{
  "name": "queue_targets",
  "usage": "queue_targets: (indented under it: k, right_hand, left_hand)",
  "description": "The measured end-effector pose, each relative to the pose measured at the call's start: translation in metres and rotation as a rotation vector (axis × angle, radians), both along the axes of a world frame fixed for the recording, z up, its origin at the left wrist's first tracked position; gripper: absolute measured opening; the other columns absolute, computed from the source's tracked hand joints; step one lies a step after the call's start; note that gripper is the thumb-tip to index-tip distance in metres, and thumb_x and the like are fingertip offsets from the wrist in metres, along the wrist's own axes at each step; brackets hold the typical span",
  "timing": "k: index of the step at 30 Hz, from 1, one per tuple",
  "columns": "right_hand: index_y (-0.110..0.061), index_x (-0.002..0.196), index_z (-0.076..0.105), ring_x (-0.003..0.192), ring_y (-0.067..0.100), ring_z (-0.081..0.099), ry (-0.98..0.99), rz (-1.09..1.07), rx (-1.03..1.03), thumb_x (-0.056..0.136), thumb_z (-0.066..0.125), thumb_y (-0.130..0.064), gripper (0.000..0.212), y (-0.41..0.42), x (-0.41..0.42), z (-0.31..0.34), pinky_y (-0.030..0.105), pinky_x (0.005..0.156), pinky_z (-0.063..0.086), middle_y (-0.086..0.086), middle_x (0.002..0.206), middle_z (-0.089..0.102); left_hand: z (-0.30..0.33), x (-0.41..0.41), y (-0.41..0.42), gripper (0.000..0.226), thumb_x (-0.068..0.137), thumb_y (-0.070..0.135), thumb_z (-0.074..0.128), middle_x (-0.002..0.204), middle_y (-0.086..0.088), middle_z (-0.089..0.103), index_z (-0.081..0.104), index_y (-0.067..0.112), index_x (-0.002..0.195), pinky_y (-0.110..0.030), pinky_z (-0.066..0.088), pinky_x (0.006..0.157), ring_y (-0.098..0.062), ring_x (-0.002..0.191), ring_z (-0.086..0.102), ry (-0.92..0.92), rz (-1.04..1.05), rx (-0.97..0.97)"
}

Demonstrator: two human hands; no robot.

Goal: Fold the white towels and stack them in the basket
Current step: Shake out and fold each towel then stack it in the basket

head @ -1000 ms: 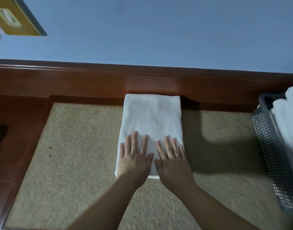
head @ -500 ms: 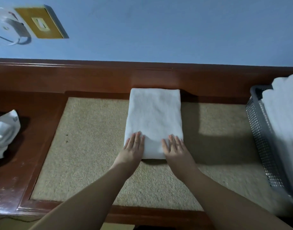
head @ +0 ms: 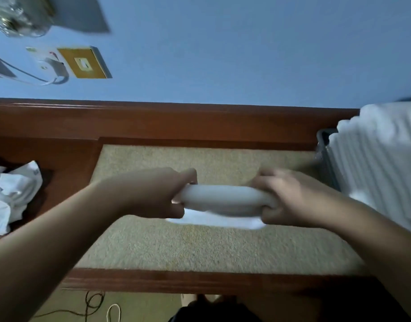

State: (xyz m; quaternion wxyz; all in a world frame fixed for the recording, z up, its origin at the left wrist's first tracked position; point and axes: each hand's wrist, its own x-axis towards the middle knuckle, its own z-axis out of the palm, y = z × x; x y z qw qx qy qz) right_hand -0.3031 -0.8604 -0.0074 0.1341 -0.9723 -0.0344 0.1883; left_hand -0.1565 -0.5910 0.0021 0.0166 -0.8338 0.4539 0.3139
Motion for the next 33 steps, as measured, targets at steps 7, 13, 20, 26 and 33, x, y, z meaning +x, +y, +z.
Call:
queue_targets:
  k: [7,13,20,26,33]
  right_hand:
    - [-0.046,0.116,0.065,0.092,0.003,0.068,0.068,-0.328,0.442,0.074,0.075,-0.03,0.046,-0.04,0.036,-0.032,0.037,0.077,0.062,-0.018,0.107,0.069]
    - [-0.04,0.112,0.069,0.102,0.011,0.071,0.112,-0.517,0.525,0.072,0.074,-0.033,0.041,-0.07,0.094,-0.134,0.036,0.083,0.06,-0.011,0.11,0.072]
    - [-0.029,0.155,0.043,0.113,0.007,0.056,0.004,-0.821,0.613,0.097,0.067,-0.043,0.063,-0.07,0.12,-0.226,0.02,0.082,0.045,-0.007,0.135,0.053]
    - [-0.018,0.13,0.057,0.109,0.025,0.066,-0.008,-1.087,0.572,0.087,0.062,-0.053,0.056,-0.024,0.061,-0.279,0.046,0.092,0.058,0.004,0.118,0.066]
    - [-0.013,0.123,0.057,0.096,0.033,0.066,0.009,-1.284,0.468,0.089,0.029,-0.083,0.082,0.04,-0.021,-0.287,0.049,0.083,0.057,0.012,0.113,0.062]
  left_hand:
    - [-0.034,0.049,-0.019,0.026,0.091,0.039,0.067,0.103,0.019,0.067,0.06,0.043,0.116,-0.028,0.05,0.075,-0.003,0.093,0.064,0.204,0.201,-0.114]
    - [-0.157,0.1,-0.042,0.029,0.093,0.034,0.075,0.114,0.005,0.068,0.065,0.027,0.119,-0.032,0.056,0.084,-0.013,0.103,0.067,0.376,0.537,-0.336]
    - [-0.269,0.109,-0.065,0.055,0.096,0.037,0.072,0.12,-0.004,0.065,0.048,0.024,0.144,-0.037,0.057,0.088,-0.02,0.101,0.069,0.449,1.135,-0.557]
    - [-0.296,0.049,-0.054,0.058,0.096,0.056,0.065,0.121,-0.006,0.069,0.052,0.015,0.136,-0.04,0.057,0.085,-0.031,0.104,0.069,0.246,1.171,-0.403]
    - [-0.289,-0.055,-0.026,0.071,0.097,0.074,0.045,0.108,-0.006,0.064,0.053,0.009,0.124,-0.032,0.042,0.059,-0.022,0.086,0.061,0.307,1.286,-0.18]
